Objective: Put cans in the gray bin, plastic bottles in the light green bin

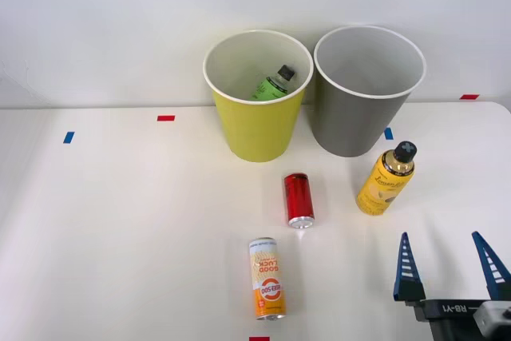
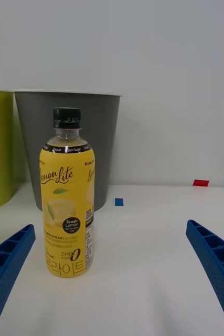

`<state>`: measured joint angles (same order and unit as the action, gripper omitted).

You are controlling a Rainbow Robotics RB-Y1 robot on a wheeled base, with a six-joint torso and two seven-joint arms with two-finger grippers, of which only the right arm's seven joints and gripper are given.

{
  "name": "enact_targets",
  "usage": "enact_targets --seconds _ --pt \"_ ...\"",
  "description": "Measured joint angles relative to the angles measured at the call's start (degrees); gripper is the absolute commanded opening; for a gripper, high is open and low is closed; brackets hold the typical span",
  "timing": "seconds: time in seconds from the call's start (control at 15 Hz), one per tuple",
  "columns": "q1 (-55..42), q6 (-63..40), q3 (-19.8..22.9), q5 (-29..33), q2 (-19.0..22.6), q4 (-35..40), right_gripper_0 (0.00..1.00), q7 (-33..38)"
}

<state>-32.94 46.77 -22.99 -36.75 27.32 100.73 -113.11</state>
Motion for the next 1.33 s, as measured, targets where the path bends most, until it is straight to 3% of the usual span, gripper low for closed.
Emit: enact_targets --seconds 0.93,1.07,1.33 --pt "12.78 -11.13 -2.84 -12.72 1.40 -0.02 1.00 -4.90" --pt "14.21 -11.92 -3.26 -15.93 1.42 -0.07 1.00 -8.88" --pt "18.24 -12.05 -5.12 -28.20 1.43 -0.09 1.00 -21.39"
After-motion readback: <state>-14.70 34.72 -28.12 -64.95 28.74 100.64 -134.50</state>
